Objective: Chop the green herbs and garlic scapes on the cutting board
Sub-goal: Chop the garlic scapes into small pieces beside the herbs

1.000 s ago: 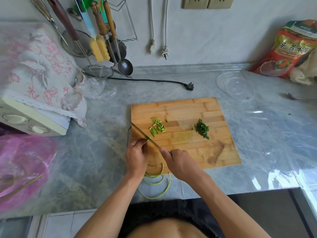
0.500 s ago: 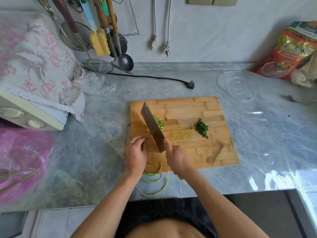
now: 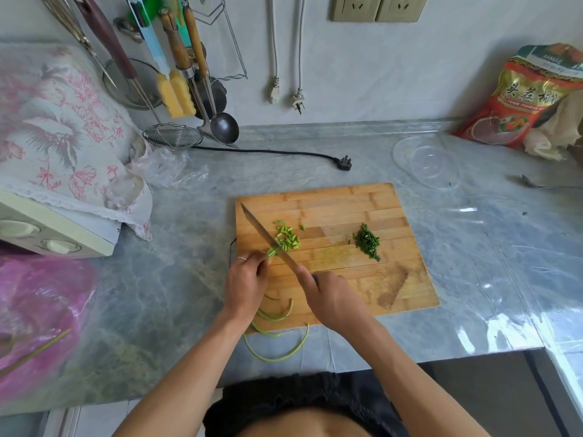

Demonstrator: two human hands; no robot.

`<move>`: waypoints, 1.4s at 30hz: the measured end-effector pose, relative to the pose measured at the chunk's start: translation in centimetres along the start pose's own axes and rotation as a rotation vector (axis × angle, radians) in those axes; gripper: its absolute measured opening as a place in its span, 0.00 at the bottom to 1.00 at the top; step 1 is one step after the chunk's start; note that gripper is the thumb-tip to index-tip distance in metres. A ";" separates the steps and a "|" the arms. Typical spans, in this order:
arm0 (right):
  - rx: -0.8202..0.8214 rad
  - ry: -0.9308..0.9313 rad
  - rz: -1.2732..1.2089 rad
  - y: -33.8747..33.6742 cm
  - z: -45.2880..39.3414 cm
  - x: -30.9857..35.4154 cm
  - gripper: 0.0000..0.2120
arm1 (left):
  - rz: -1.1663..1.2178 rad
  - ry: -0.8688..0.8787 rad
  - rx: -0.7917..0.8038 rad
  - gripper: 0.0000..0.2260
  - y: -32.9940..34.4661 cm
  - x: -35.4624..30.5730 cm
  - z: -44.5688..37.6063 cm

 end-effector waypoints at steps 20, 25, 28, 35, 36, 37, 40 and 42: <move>0.074 0.039 0.170 1.8 0.7 1.3 0.29 | 0.018 -0.048 -0.001 0.08 0.2 0.1 0.8; 0.062 0.043 0.156 2.1 0.1 1.0 0.30 | 0.041 -0.040 0.017 0.08 0.5 0.2 0.8; 0.050 0.044 0.131 2.3 -0.5 1.0 0.28 | 0.045 -0.040 0.010 0.07 0.4 0.2 0.8; 0.064 0.108 -0.073 2.2 -1.3 -0.9 0.31 | -0.059 -0.032 -0.073 0.04 0.1 -0.5 0.8; 0.053 0.138 -0.144 2.1 -1.3 -1.3 0.32 | -0.052 -0.028 -0.077 0.04 0.1 -0.5 0.9; 0.046 0.176 -0.217 2.1 -1.2 -1.8 0.33 | -0.042 -0.028 -0.076 0.05 0.2 -0.5 0.8; 0.038 0.220 -0.310 2.1 -0.8 -2.5 0.32 | -0.028 -0.024 -0.074 0.07 0.2 -0.4 0.8; 0.037 0.170 -0.253 2.0 -1.0 -1.9 0.32 | -0.042 -0.024 -0.072 0.06 0.1 -0.6 0.8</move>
Point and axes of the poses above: each hand's wrist, its own z-axis away from the middle knuckle, its own y-axis out of the palm, x = y × z, the point moved 10 cm from there along -z, towards the middle knuckle, and after that the axes turned 10 degrees about -y, right-handed, at the moved point
